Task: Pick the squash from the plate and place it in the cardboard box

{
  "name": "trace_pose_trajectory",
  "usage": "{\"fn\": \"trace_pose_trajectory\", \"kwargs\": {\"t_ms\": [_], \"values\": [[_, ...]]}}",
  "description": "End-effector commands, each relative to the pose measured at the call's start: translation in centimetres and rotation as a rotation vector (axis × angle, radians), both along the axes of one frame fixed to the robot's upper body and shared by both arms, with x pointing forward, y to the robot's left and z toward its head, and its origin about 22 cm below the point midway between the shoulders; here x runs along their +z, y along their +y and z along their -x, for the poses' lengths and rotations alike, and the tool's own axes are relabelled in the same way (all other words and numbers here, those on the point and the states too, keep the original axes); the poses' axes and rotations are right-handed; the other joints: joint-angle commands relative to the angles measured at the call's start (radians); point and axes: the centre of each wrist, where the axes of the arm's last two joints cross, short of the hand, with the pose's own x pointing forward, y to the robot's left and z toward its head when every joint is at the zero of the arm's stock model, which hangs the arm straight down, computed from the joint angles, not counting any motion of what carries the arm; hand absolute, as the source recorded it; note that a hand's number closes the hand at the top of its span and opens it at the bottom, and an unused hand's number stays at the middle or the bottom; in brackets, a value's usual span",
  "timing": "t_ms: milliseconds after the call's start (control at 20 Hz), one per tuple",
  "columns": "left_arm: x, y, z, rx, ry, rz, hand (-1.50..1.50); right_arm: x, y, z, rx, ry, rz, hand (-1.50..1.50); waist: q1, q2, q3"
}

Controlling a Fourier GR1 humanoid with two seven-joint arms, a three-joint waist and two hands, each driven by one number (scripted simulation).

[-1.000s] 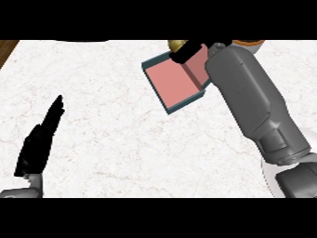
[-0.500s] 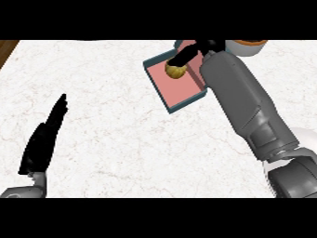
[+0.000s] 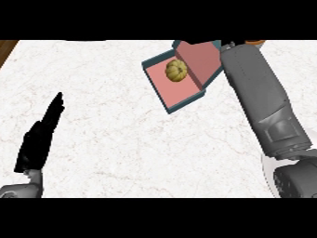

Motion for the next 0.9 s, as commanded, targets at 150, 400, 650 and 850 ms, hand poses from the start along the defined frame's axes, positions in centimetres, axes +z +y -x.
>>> {"fn": "trace_pose_trajectory", "kwargs": {"t_ms": [150, 400, 650, 850], "values": [[-0.5, 0.0, 1.8, 0.021, 0.010, 0.010, 0.00, 2.4, -7.7, -0.5, -0.114, -0.107, -0.200, -1.50, -0.017, -0.014, 0.000], [-1.4, 0.9, 1.5, 0.043, 0.023, 0.015, 0.00, 0.6, -15.0, 0.9, -0.243, -0.095, -0.205, -1.50, -0.045, -0.014, 0.000], [-1.1, 1.3, 1.3, 0.041, 0.011, 0.003, 0.00, 0.9, -23.0, 3.4, -0.231, -0.140, -0.214, -1.50, -0.042, -0.016, -0.001], [-0.3, 0.3, 2.1, 0.015, 0.030, 0.012, 0.00, -0.8, -27.3, 5.7, -0.183, -0.126, -0.204, -1.50, -0.030, -0.016, 0.000]]}}
